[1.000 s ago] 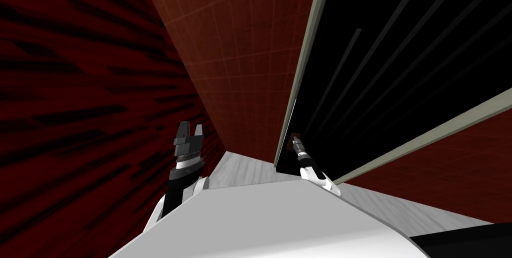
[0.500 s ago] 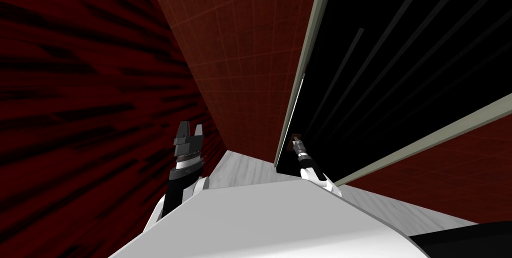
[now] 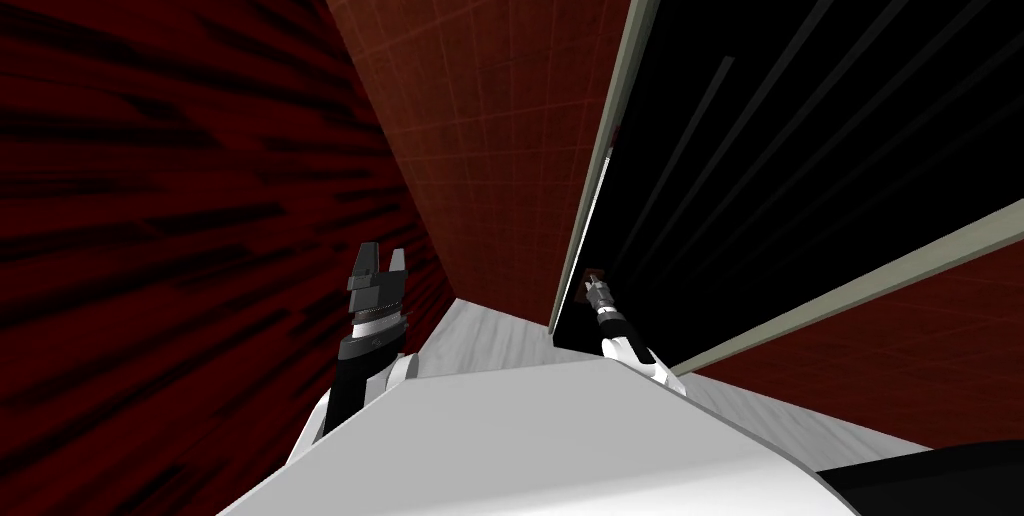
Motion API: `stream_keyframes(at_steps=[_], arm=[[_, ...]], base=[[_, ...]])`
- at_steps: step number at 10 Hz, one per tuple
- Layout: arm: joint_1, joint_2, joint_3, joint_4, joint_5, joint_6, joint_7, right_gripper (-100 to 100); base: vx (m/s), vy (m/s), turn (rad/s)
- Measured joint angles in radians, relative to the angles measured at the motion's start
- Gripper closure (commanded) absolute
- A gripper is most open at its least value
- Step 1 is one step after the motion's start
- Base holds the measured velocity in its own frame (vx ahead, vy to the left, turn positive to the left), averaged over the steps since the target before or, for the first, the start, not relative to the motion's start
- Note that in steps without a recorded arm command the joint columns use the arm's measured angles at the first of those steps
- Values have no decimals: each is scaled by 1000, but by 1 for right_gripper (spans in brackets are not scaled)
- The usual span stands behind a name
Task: Pull the door open
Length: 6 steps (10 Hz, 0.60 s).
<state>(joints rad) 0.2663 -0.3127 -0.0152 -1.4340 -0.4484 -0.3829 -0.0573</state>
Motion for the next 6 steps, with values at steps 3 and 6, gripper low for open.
stream_keyframes(at_steps=[3,6], arm=[[7,4,-2,-11,-3,2,-70,100],[19,7,-4,-22,-5,0,-139,100]], base=[[-21,-9,32],[-21,-11,39]])
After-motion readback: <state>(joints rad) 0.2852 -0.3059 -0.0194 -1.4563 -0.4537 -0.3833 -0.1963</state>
